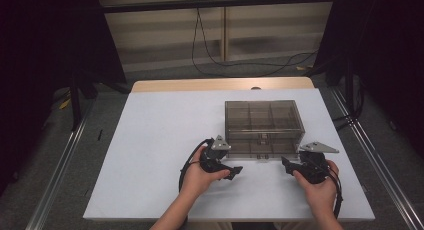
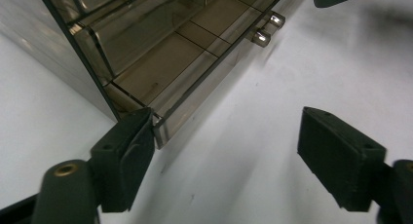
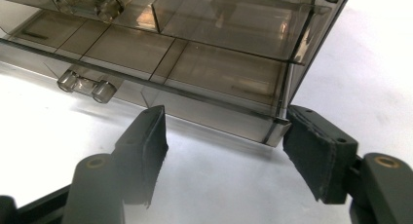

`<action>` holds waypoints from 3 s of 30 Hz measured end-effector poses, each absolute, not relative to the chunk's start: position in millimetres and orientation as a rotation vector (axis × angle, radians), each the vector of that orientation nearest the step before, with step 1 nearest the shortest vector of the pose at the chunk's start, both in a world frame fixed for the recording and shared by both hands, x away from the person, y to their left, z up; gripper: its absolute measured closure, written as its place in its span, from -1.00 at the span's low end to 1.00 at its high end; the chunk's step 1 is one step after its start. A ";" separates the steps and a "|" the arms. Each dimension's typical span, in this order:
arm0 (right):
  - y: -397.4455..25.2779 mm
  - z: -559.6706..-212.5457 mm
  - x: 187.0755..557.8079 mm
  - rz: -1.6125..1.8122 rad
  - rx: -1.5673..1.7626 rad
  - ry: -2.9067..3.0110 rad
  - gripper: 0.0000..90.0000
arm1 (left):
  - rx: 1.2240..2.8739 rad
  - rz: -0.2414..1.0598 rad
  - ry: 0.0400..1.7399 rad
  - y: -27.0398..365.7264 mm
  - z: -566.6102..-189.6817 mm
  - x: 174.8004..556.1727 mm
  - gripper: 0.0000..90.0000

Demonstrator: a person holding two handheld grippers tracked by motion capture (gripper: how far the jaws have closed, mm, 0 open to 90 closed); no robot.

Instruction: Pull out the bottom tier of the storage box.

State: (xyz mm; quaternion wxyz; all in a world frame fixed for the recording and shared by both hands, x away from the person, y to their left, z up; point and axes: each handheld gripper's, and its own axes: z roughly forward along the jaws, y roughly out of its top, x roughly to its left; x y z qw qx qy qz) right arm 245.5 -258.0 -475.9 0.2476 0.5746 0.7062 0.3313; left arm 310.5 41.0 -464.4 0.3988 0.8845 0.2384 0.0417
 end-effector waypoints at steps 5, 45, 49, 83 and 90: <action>-257.5 -474.6 245.9 0.879 1.564 1.941 -0.11 | 2.224 0.109 0.597 41.4 -461.5 309.7 -0.31; -260.2 -472.2 238.3 0.852 1.540 1.992 0.03 | 2.258 0.206 0.682 49.9 -459.1 310.7 0.77; -260.4 -472.2 236.4 0.844 1.524 1.995 0.06 | 2.252 0.195 0.683 52.3 -461.5 310.7 0.77; -265.4 -469.3 225.5 0.856 1.503 2.033 0.20 | 2.226 0.147 0.690 58.3 -464.7 304.1 0.80; -265.0 -467.4 222.7 0.863 1.481 2.029 0.20 | 2.236 0.134 0.687 59.3 -464.1 301.5 0.80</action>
